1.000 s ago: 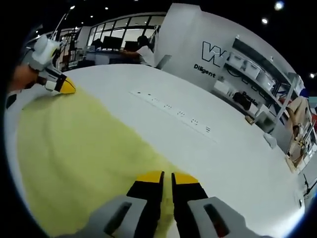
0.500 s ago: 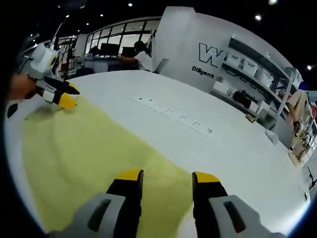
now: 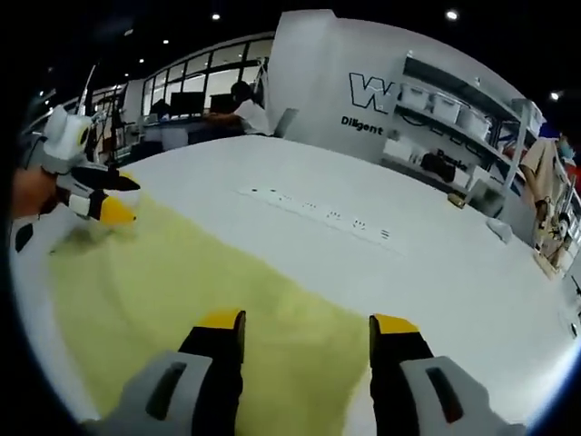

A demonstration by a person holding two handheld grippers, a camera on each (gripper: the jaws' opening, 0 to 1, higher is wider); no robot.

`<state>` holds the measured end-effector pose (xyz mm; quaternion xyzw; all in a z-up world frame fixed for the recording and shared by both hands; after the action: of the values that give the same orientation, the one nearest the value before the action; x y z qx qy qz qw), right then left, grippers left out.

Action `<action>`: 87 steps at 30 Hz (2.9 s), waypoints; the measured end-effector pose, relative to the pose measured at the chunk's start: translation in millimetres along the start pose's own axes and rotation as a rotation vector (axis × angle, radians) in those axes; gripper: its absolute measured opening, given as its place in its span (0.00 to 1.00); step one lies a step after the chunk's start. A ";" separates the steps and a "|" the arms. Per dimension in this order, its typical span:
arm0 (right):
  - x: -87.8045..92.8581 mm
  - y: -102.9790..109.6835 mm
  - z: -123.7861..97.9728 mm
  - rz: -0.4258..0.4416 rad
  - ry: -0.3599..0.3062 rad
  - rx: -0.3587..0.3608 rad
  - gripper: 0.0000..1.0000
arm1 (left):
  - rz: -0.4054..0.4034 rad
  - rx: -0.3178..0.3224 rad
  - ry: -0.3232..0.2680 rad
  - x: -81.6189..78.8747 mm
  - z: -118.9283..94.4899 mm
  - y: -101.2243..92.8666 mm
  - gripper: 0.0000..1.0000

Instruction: Fold the garment on the visible template until the final outline fits inside the template.

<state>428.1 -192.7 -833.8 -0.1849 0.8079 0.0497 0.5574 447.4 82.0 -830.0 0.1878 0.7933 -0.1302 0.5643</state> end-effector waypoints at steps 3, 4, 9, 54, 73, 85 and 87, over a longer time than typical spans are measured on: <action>0.8 -1.5 -3.6 0.060 0.008 0.020 0.60 | -0.010 0.005 -0.002 -1.7 -2.8 -2.9 0.63; -0.2 -1.0 -4.6 0.049 0.004 0.009 0.60 | -0.008 0.006 -0.005 -2.8 -4.4 -4.1 0.64; -2.8 0.5 -14.5 0.049 0.005 0.010 0.59 | -0.008 0.007 -0.018 -9.4 -14.1 -7.1 0.69; 27.9 48.9 -171.9 0.006 0.036 0.005 0.48 | -0.052 0.019 0.078 53.2 -169.5 -57.9 0.59; 71.2 49.1 -164.2 0.040 0.148 -0.035 0.19 | -0.043 0.033 0.142 73.8 -160.2 -59.7 0.48; 75.9 49.9 -150.4 0.064 0.162 -0.046 0.14 | -0.042 0.048 0.142 78.1 -152.5 -60.0 0.38; 79.2 51.4 -151.3 0.052 0.172 -0.050 0.12 | -0.034 0.051 0.143 78.6 -152.0 -59.6 0.36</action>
<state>251.8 -207.7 -856.4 -0.1811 0.8558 0.0682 0.4797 269.2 104.1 -854.5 0.1971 0.8311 -0.1462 0.4990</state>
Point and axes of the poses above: the point that each gripper's makers call its tool centre point, and the gripper's own axes: z roughly forward along the fingers, y roughly to its left, x roughly out of its underside, the point moved 1 cm from there along -z, roughly backward along the fingers, and after that the axes turned 11 degrees about -y, right-handed, at the moved point
